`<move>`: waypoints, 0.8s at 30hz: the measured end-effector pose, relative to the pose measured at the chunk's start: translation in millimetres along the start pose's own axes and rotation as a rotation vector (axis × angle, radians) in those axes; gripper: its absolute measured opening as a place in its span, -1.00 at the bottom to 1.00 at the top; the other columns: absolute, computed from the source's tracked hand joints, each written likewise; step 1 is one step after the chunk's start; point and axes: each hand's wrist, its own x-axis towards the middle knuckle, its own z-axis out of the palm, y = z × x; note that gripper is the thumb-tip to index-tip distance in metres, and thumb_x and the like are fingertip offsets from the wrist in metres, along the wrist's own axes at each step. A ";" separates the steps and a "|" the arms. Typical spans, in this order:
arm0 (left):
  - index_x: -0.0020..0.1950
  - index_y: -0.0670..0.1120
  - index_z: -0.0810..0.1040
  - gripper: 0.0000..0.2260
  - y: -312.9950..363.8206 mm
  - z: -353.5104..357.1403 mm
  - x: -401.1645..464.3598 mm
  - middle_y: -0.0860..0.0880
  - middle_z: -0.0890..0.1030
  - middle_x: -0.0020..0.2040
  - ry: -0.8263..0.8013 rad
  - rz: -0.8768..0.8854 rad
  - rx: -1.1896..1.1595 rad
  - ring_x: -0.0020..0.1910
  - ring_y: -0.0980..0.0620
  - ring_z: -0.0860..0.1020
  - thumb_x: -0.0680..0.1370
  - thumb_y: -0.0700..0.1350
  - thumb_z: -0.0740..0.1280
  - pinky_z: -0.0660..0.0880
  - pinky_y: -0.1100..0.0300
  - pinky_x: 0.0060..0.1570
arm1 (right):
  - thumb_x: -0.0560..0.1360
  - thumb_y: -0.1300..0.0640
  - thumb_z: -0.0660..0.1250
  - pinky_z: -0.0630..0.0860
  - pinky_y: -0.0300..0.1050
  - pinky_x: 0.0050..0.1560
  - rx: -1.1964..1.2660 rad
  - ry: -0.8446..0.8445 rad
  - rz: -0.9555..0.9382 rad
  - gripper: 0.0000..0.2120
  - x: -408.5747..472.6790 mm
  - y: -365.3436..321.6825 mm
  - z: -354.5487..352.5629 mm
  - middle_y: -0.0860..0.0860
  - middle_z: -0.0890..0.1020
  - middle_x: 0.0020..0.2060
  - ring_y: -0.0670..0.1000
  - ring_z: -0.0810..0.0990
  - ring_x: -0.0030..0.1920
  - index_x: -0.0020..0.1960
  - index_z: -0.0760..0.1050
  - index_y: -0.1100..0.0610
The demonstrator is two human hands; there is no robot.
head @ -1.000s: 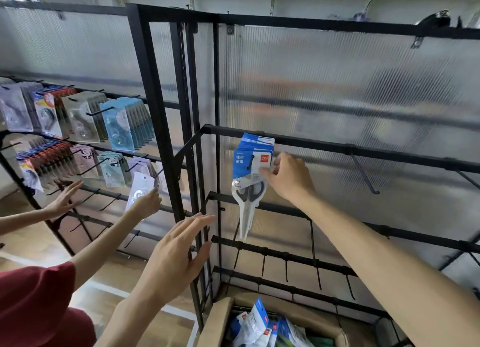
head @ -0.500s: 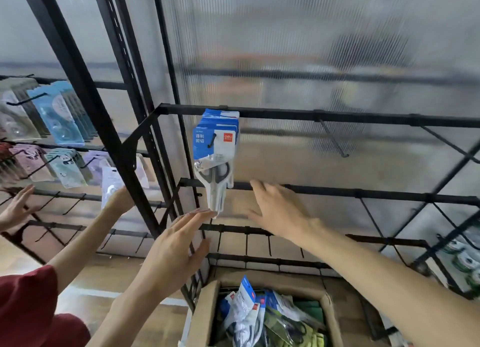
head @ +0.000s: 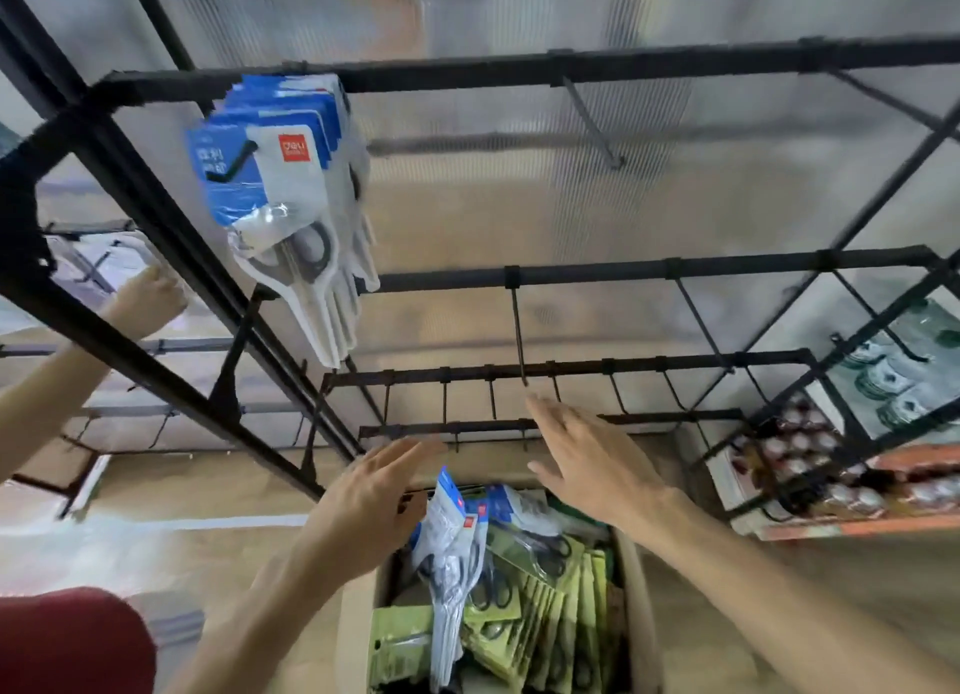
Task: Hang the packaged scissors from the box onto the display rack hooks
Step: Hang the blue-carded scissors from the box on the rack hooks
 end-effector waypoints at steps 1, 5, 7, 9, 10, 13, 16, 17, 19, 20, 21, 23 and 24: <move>0.45 0.12 0.41 -0.53 0.8 12.4 2.8 0.16 0.50 0.36 -0.026 -0.020 -0.014 0.32 0.08 0.45 0.55 -0.12 0.35 0.38 0.19 0.28 | 0.64 -0.10 0.22 0.35 -0.09 0.44 -0.005 -0.011 -0.014 -0.29 -4.1 4.3 10.0 0.15 0.31 0.53 0.07 0.38 0.47 0.62 -0.01 0.17; 0.48 0.15 0.37 -0.49 -0.2 58.7 11.4 0.16 0.45 0.41 -0.144 -0.053 -0.006 0.35 0.08 0.43 0.54 -0.08 0.35 0.37 0.22 0.26 | 0.66 -0.09 0.15 0.49 -0.07 0.34 0.049 -0.088 0.004 -0.36 -17.0 15.6 45.9 0.11 0.35 0.51 0.06 0.41 0.45 0.61 0.02 0.16; 0.43 0.12 0.43 -0.49 -3.8 81.3 12.0 0.14 0.52 0.33 -0.194 -0.061 -0.006 0.28 0.05 0.50 0.48 -0.09 0.40 0.39 0.22 0.23 | 0.67 -0.07 0.13 0.50 -0.09 0.33 0.069 -0.130 0.013 -0.37 -19.8 21.3 64.1 0.11 0.37 0.49 0.06 0.43 0.42 0.61 0.01 0.16; 0.34 0.10 0.50 -0.45 -5.6 101.3 11.2 0.12 0.61 0.20 -0.201 -0.059 -0.005 0.16 0.04 0.59 0.37 -0.09 0.52 0.49 0.23 0.11 | 0.66 -0.07 0.14 0.53 -0.10 0.27 0.084 -0.164 0.032 -0.38 -19.7 26.3 80.9 0.09 0.44 0.43 0.04 0.50 0.33 0.61 0.00 0.14; 0.33 0.10 0.51 -0.44 -4.0 109.5 11.2 0.11 0.63 0.17 -0.210 -0.063 0.014 0.13 0.03 0.61 0.35 -0.10 0.54 0.52 0.23 0.06 | 0.66 -0.07 0.14 0.54 -0.10 0.24 0.085 -0.174 0.039 -0.38 -18.1 28.9 88.5 0.08 0.46 0.39 0.03 0.52 0.28 0.60 0.01 0.14; 0.47 0.12 0.38 -0.48 -2.4 133.0 16.0 0.09 0.55 0.29 -0.296 -0.127 0.008 0.28 0.02 0.50 0.52 -0.09 0.38 0.47 0.14 0.18 | 0.66 -0.07 0.15 0.54 -0.08 0.21 0.092 -0.226 0.053 -0.37 -10.0 35.9 109.0 0.10 0.48 0.35 0.04 0.54 0.21 0.60 0.00 0.16; 0.54 0.13 0.26 -0.49 -6.2 152.0 19.9 0.08 0.47 0.37 -0.415 -0.200 0.046 0.35 0.01 0.44 0.59 -0.06 0.27 0.46 0.08 0.22 | 0.65 -0.07 0.18 0.55 -0.05 0.22 0.107 -0.262 0.083 -0.36 -7.2 44.0 128.3 0.12 0.46 0.37 0.08 0.53 0.26 0.59 0.03 0.18; 0.54 0.13 0.25 -0.49 -7.4 157.8 20.6 0.07 0.46 0.38 -0.439 -0.213 0.053 0.34 0.01 0.44 0.60 -0.05 0.26 0.46 0.08 0.21 | 0.65 -0.06 0.19 0.56 -0.06 0.21 0.110 -0.271 0.095 -0.37 -9.2 45.5 133.3 0.12 0.46 0.38 0.07 0.52 0.27 0.59 0.05 0.18; 0.54 0.12 0.23 -0.49 -9.3 169.1 23.1 0.07 0.46 0.39 -0.476 -0.236 0.082 0.34 0.01 0.44 0.60 -0.07 0.25 0.46 0.10 0.19 | 0.64 -0.03 0.21 0.60 -0.09 0.12 0.093 -0.281 0.099 -0.39 -16.6 48.4 145.3 0.11 0.48 0.35 0.06 0.55 0.23 0.58 0.09 0.17; 0.55 0.11 0.23 -0.49 -9.5 174.2 25.2 0.07 0.45 0.40 -0.486 -0.244 0.095 0.35 0.01 0.44 0.60 -0.08 0.24 0.46 0.10 0.19 | 0.63 -0.02 0.21 0.61 -0.09 0.07 0.092 -0.289 0.099 -0.40 -21.1 49.3 150.2 0.10 0.50 0.32 0.05 0.56 0.18 0.57 0.10 0.17; 0.55 0.11 0.22 -0.48 -9.2 178.7 27.9 0.06 0.44 0.41 -0.490 -0.252 0.111 0.36 0.00 0.43 0.61 -0.09 0.24 0.46 0.10 0.19 | 0.63 -0.02 0.22 0.61 -0.10 0.05 0.098 -0.300 0.099 -0.40 -25.7 49.9 154.5 0.08 0.51 0.29 0.04 0.57 0.14 0.57 0.10 0.16; 0.56 0.12 0.20 -0.47 -8.9 188.4 34.1 0.05 0.42 0.43 -0.495 -0.272 0.117 0.36 -0.02 0.44 0.61 -0.10 0.24 0.48 0.06 0.20 | 0.62 -0.02 0.24 0.60 -0.10 0.09 0.102 -0.312 0.095 -0.37 -34.3 51.5 163.2 0.08 0.52 0.28 0.03 0.57 0.13 0.58 0.08 0.16; 0.56 0.12 0.20 -0.47 -8.5 193.5 37.4 0.04 0.41 0.45 -0.499 -0.280 0.120 0.36 -0.03 0.44 0.61 -0.10 0.24 0.48 0.04 0.19 | 0.62 -0.02 0.24 0.59 -0.09 0.12 0.108 -0.317 0.093 -0.37 -38.3 52.4 165.8 0.08 0.51 0.29 0.03 0.56 0.15 0.58 0.08 0.17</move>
